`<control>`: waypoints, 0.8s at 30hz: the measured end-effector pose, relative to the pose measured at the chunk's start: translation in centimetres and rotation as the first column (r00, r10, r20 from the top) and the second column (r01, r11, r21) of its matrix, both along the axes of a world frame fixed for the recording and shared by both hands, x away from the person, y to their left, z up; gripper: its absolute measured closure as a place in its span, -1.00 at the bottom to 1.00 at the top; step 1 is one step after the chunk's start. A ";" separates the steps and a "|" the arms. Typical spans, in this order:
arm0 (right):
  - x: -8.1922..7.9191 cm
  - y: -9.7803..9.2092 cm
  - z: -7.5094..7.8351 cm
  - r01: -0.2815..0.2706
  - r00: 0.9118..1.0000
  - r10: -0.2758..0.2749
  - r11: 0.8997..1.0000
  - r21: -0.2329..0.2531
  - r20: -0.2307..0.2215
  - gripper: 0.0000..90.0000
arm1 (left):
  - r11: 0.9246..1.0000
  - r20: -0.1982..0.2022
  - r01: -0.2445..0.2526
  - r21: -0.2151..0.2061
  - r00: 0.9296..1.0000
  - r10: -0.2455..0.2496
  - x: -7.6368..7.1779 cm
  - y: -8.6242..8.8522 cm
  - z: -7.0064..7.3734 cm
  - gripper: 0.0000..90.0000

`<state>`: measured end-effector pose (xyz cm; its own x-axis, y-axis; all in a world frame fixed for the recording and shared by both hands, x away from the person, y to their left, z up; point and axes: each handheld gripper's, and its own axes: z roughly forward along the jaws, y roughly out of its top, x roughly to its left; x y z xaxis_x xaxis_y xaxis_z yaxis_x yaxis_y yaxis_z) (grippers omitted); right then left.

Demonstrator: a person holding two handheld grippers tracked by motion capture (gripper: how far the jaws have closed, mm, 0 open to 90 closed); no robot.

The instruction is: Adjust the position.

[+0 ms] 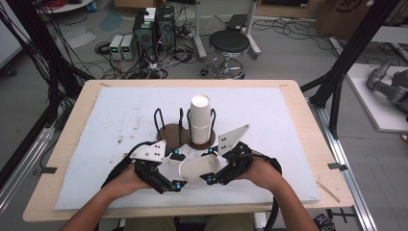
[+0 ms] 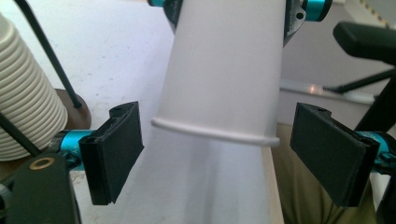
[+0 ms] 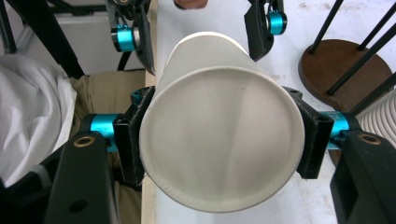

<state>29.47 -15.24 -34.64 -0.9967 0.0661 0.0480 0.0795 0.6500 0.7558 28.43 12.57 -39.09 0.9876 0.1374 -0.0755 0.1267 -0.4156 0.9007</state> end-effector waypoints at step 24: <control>-0.8 -1.6 -1.6 0.066 0.997 -0.056 0.963 0.261 -0.045 -0.22 | 0.949 -0.029 -0.079 -0.306 0.997 0.074 -0.9 2.5 -1.1 -0.63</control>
